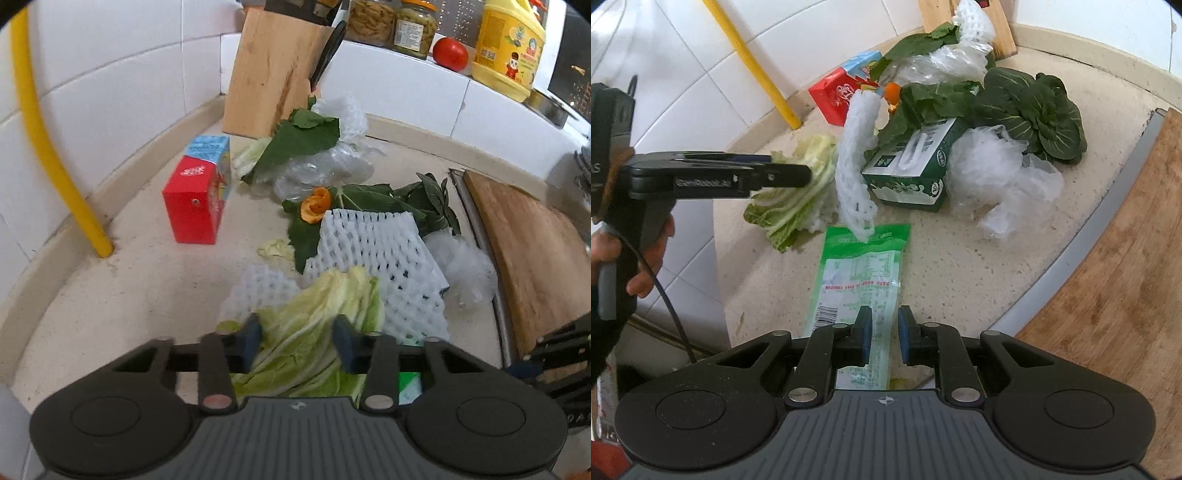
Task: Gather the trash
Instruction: 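Grasp the cabbage leaves with the left gripper while the right gripper holds the wrapper, then lift the cabbage leaves with the left gripper toward the trash bin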
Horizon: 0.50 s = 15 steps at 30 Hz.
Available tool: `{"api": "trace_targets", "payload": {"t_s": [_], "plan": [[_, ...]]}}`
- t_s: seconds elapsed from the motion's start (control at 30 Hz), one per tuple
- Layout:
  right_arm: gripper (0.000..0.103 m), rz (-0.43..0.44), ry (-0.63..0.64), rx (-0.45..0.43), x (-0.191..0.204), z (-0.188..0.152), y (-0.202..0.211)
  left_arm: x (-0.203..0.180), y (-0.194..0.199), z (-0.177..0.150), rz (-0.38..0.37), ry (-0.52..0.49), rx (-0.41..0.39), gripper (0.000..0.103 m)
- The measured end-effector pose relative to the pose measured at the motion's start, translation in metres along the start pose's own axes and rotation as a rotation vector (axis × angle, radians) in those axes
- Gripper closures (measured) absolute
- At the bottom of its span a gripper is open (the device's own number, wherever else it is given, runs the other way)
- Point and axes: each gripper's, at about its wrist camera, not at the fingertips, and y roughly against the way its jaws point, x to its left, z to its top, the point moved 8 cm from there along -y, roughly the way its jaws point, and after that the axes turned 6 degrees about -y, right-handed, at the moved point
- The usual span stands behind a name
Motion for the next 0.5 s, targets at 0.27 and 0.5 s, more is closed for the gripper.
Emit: {"api": "trace_targets", "payload": {"t_s": [0.27, 0.5], "plan": [[0.101, 0.007, -0.025, -0.026, -0.001, 0.001, 0.010, 0.012, 0.030, 0.009, -0.086, 0.084, -0.033, 0.096], [0.102, 0.017, -0.052, -0.080, -0.001, 0.009, 0.024, 0.025, 0.065, -0.001, -0.105, 0.165, -0.080, 0.097]]}}
